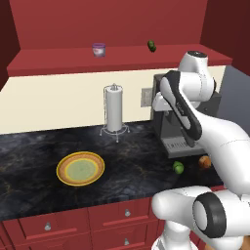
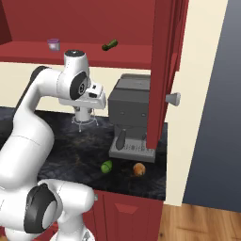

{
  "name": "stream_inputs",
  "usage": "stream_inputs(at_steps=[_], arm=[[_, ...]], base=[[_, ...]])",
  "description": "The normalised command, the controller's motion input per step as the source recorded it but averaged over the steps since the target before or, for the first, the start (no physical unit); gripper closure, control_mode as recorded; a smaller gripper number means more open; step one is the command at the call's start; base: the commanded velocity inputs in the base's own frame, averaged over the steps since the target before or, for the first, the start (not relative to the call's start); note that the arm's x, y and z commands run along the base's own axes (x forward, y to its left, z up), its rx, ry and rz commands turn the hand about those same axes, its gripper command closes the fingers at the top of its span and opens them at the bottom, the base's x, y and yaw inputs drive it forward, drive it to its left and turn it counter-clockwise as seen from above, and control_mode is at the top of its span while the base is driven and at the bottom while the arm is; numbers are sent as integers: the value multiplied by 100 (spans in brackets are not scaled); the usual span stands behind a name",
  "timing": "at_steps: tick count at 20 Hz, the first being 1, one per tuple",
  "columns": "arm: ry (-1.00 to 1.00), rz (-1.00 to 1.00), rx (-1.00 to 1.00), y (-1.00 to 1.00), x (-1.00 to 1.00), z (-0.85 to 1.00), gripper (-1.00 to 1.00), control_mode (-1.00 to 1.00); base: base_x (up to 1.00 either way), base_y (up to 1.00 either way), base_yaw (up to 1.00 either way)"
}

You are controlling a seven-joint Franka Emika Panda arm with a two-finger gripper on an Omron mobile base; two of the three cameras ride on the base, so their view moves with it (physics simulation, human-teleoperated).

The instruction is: Pick the avocado and bread from the counter and place them on the plate. Then pick the jam from the cabinet and place it next to the plate. Lastly close the cabinet door.

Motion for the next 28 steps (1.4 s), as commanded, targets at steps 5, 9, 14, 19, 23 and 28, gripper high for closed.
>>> stream_inputs(at_steps=[5, 9, 14, 19, 23, 28], arm=[[-5, 0, 0, 0, -12, 3, -100, -100], [-8, 0, 0, 0, -28, 14, -100, -100], [-12, 0, 0, 0, -44, 29, -100, -100], [-12, 1, 0, 0, -33, 46, -100, -100], [-5, 4, 0, 0, -9, 45, -100, -100], [-4, 7, 0, 0, -18, 45, -100, -100]], base=[[0, 0, 0], [0, 0, 0], [0, 0, 0], [0, 0, 0], [0, 0, 0], [0, 0, 0]])
